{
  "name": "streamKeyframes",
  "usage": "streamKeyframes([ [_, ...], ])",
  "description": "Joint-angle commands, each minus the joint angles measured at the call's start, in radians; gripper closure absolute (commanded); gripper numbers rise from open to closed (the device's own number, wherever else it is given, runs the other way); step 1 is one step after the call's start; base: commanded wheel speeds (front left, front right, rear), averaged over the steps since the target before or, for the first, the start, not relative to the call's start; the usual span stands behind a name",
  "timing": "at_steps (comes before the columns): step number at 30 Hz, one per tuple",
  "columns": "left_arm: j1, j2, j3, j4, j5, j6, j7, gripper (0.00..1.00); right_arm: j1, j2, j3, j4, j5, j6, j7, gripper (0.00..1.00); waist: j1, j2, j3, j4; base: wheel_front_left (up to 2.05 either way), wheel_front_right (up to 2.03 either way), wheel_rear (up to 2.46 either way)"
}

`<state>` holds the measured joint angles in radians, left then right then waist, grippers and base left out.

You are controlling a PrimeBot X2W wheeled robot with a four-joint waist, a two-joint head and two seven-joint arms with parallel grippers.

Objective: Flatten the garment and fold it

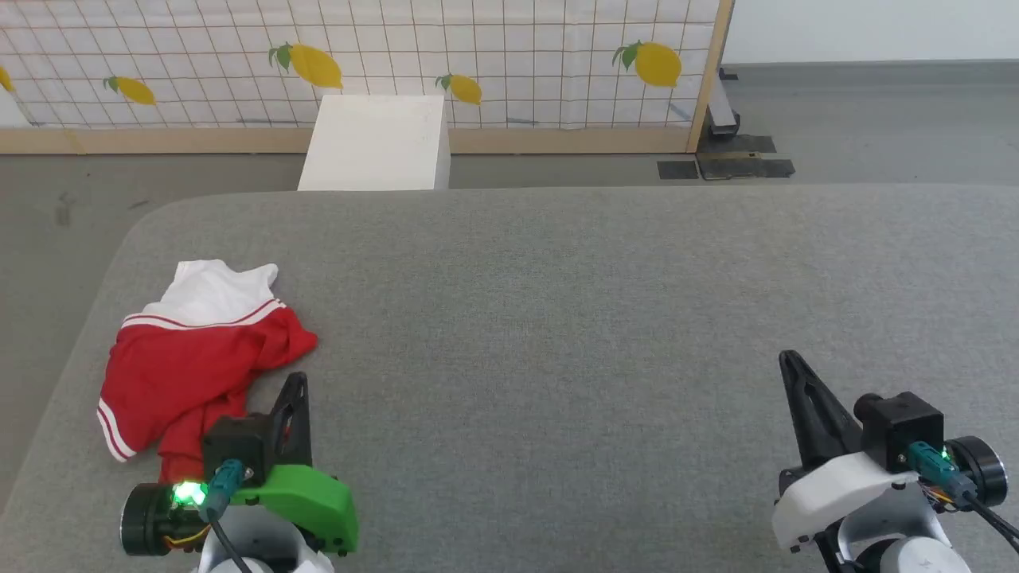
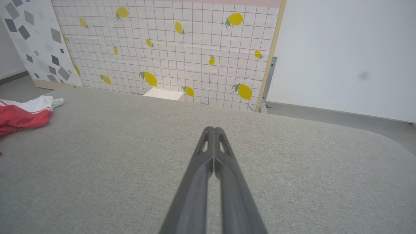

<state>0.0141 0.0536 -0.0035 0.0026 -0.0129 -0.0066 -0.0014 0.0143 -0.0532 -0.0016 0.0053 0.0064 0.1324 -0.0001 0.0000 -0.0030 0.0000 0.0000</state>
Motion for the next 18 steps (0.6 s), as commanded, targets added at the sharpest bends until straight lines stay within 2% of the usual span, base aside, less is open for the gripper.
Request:
streamKeyframes([
  [1, -0.014, -0.003, 0.004, -0.003, 0.013, 0.007, 0.001, 1.0, -0.014, 0.003, 0.002, -0.005, -0.006, -0.002, 0.0, 1.0, 0.0, 0.003, 0.0, 0.0, 0.0, 0.0, 0.0],
  [18, -0.014, -0.003, 0.004, -0.003, 0.013, 0.007, 0.001, 1.0, -0.014, 0.003, 0.002, -0.005, -0.006, -0.002, 0.0, 1.0, 0.0, 0.003, 0.0, 0.0, 0.0, 0.0, 0.0],
])
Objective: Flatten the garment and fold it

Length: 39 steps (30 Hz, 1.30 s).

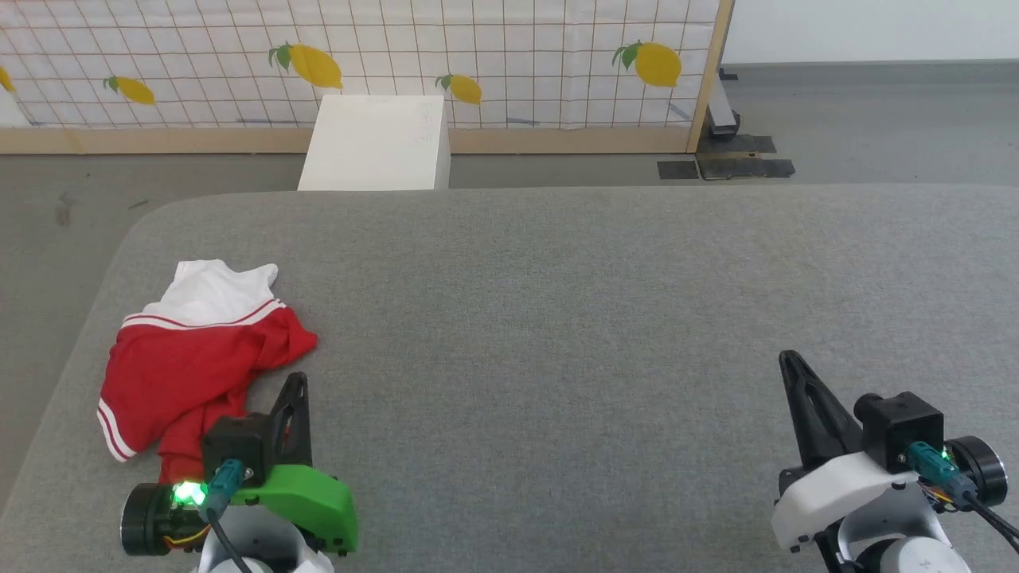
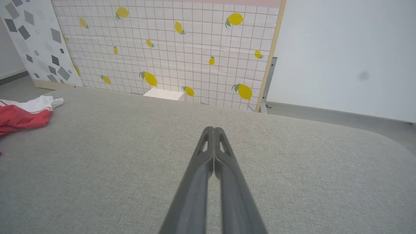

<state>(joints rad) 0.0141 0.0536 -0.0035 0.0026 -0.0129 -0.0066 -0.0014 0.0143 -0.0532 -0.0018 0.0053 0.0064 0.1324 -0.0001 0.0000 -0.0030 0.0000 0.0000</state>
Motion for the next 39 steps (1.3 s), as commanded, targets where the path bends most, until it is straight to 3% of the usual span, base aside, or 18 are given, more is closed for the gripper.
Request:
streamKeyframes([
  [1, -0.014, -0.003, 0.004, -0.003, 0.013, 0.007, 0.001, 1.0, -0.014, 0.003, 0.002, -0.005, -0.006, -0.002, 0.0, 1.0, 0.0, 0.003, 0.0, 0.0, 0.0, 0.0, 0.0],
  [10, -0.014, -0.003, 0.004, -0.003, 0.013, 0.007, 0.001, 1.0, -0.014, 0.003, 0.002, -0.005, -0.006, -0.002, 0.0, 1.0, 0.0, 0.003, 0.0, 0.0, 0.0, 0.0, 0.0],
  [11, 0.0, 0.0, 0.0, 0.0, -0.001, 0.0, 0.0, 0.0, 0.0, 0.0, 0.0, 0.0, 0.0, 0.0, 0.0, 0.0, 0.0, 0.0, 0.0, 0.0, 0.0, 0.0, 0.0],
  [39, -0.008, -0.001, -0.034, 0.042, -0.03, 0.01, -0.05, 0.0, -0.004, 0.0, -0.001, 0.023, 0.025, 0.0, -0.05, 0.0, 0.0, 0.0006, 0.002, -0.001, 0.0, 0.0, 0.0],
])
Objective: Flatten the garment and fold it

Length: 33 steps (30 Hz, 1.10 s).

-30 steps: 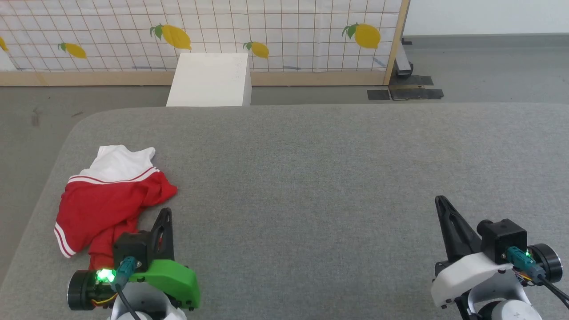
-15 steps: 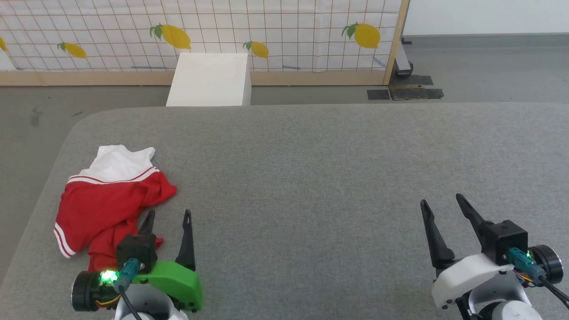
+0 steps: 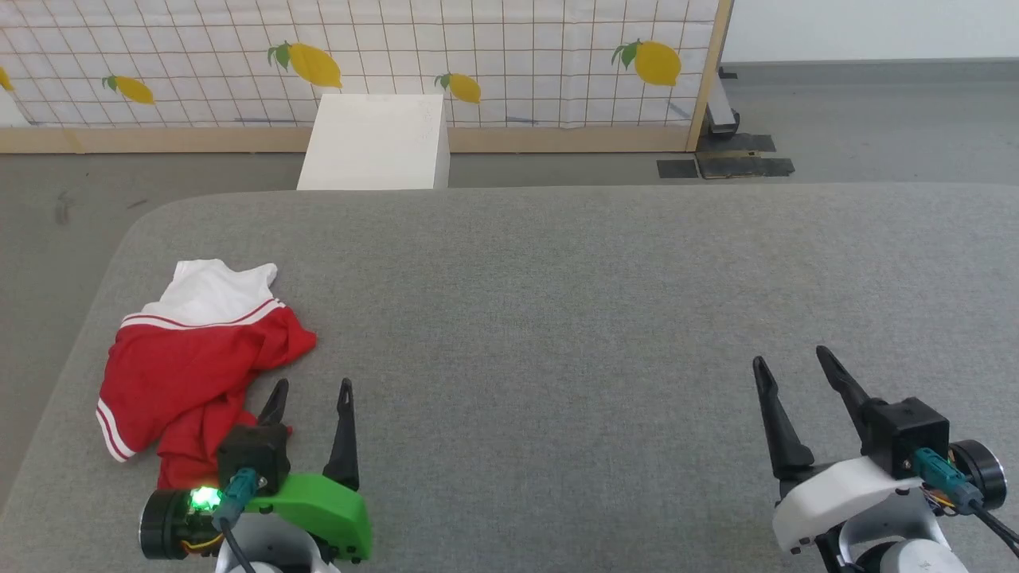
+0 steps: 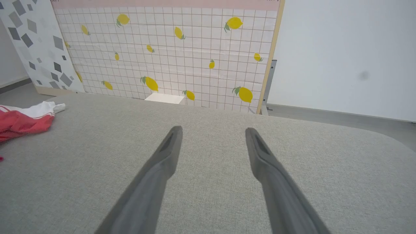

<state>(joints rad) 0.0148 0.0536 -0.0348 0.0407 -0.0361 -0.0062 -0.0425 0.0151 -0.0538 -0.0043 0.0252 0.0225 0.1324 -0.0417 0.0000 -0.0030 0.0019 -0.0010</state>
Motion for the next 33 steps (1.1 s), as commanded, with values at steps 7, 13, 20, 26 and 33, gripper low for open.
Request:
streamKeyframes([
  [7, -0.01, -0.001, -0.006, 0.0, -0.038, 0.014, -0.023, 0.0, -0.004, 0.001, 0.002, 0.003, 0.039, 0.0, -0.023, 0.0, 0.0, 0.0007, 0.001, 0.001, 0.0, 0.0, 0.0],
  [13, -0.01, -0.001, -0.009, 0.001, -0.065, 0.019, -0.036, 0.0, -0.005, 0.001, 0.0, 0.009, 0.061, -0.001, -0.036, 0.0, 0.0, 0.0009, 0.0, 0.001, 0.0, 0.0, 0.0],
  [20, -0.011, -0.001, -0.014, 0.008, -0.087, 0.022, -0.05, 0.0, -0.006, 0.001, -0.001, 0.021, 0.085, -0.001, -0.05, 0.0, 0.0, 0.001, 0.0, 0.002, 0.0, 0.0, 0.0],
  [26, -0.01, -0.001, -0.025, 0.028, -0.079, 0.021, -0.062, 0.0, -0.005, 0.001, 0.0, 0.045, 0.081, -0.001, -0.062, 0.0, 0.0, 0.0012, -0.001, 0.004, 0.0, 0.0, 0.0],
  [33, -0.014, -0.002, -0.037, 0.053, -0.078, 0.02, -0.077, 0.0, -0.007, 0.002, 0.002, 0.067, 0.073, -0.001, -0.077, 0.0, 0.0, 0.0013, 0.0, 0.005, 0.0, 0.0, 0.0],
])
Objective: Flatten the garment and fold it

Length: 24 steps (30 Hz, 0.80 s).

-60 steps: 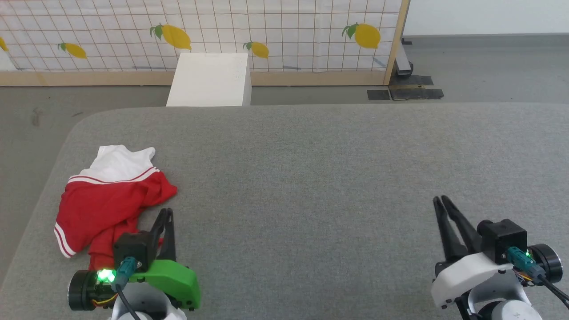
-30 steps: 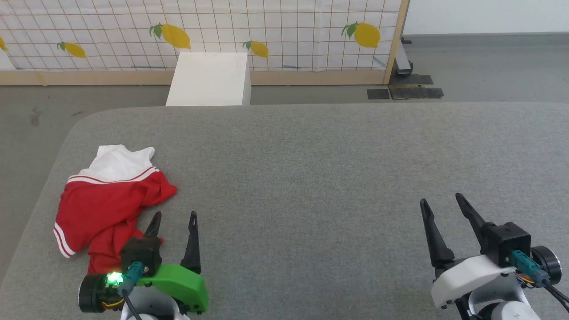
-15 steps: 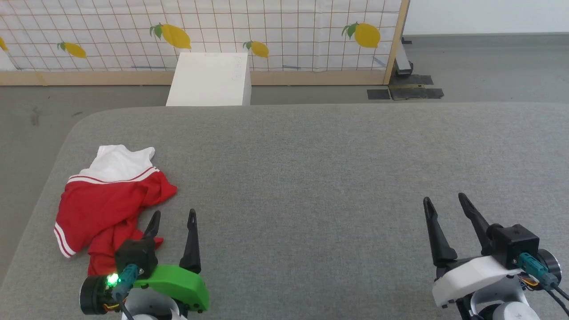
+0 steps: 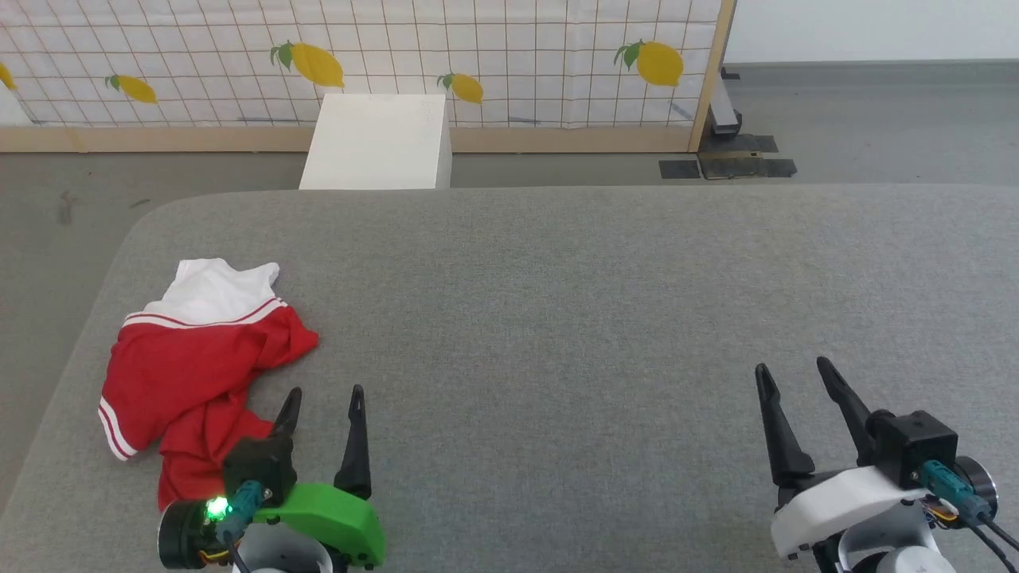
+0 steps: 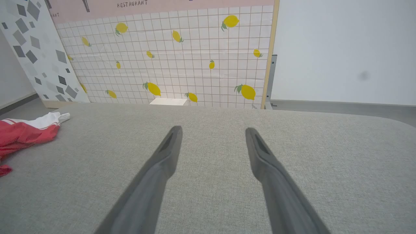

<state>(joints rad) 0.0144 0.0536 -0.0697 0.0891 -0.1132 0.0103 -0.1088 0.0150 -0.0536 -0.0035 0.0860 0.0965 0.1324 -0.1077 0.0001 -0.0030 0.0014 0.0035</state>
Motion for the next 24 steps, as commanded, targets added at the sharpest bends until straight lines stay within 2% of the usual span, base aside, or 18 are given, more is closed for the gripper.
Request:
streamKeyframes([
  [1, -0.015, -0.002, -0.003, 0.007, -0.003, 0.004, -0.012, 0.0, -0.007, 0.001, 0.001, 0.01, -0.002, -0.001, -0.013, 0.0, -0.0001, 0.0013, 0.0, 0.0, 0.0, 0.0, 0.0],
  [24, -0.026, -0.002, -0.028, 0.053, -0.035, 0.011, -0.06, 0.0, -0.014, 0.002, 0.013, 0.044, -0.012, -0.001, -0.06, 0.0, -0.0001, 0.0019, 0.002, 0.011, 0.0, 0.0, 0.0],
])
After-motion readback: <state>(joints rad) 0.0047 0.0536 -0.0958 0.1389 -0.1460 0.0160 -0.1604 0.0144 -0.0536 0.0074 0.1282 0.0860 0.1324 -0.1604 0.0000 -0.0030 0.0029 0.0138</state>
